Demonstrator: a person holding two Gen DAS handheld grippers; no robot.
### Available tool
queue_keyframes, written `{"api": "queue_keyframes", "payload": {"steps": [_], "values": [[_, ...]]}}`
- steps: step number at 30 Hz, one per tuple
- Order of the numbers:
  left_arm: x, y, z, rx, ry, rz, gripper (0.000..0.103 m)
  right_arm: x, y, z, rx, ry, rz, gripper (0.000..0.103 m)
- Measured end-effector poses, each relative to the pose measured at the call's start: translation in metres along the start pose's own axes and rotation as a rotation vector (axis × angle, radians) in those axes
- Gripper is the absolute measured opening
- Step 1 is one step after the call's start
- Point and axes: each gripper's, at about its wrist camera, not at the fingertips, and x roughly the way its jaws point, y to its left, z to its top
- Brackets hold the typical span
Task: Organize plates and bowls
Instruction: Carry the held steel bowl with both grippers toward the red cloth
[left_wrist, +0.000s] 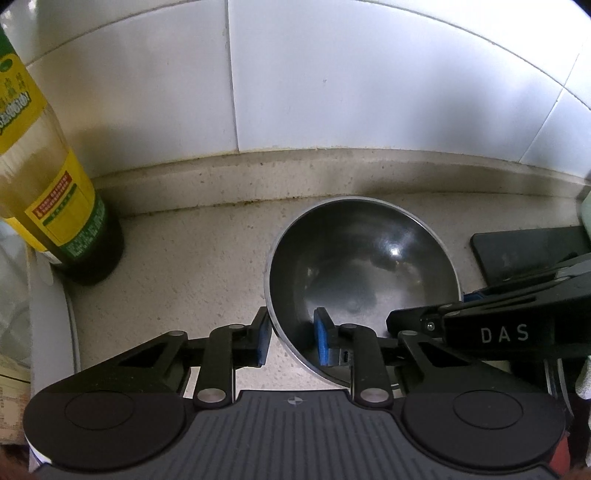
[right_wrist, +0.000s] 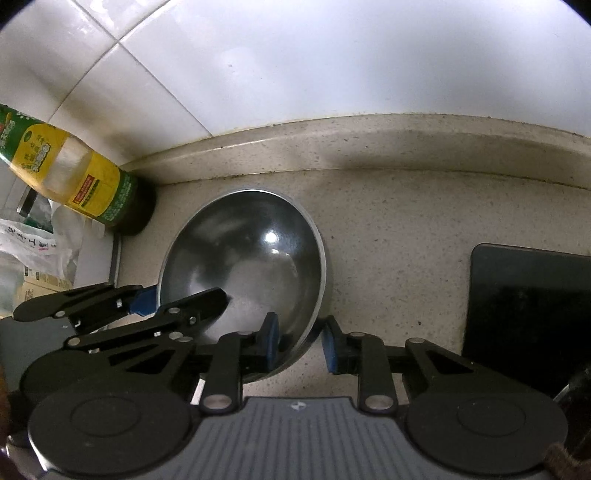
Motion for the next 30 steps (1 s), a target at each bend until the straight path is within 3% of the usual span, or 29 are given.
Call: {"api": "queue_keyframes", "payload": {"steps": [18, 30], "values": [[-0.056, -0.002, 0.003, 0.010, -0.099, 0.013, 0.037, -0.044, 0.020, 0.003, -0.047, -0.080, 0.014, 0.024], [-0.114, -0.009, -0.015, 0.023, -0.179, 0.018, 0.042, -0.088, 0.050, -0.019, -0.094, -0.137, 0.012, 0.024]]}}
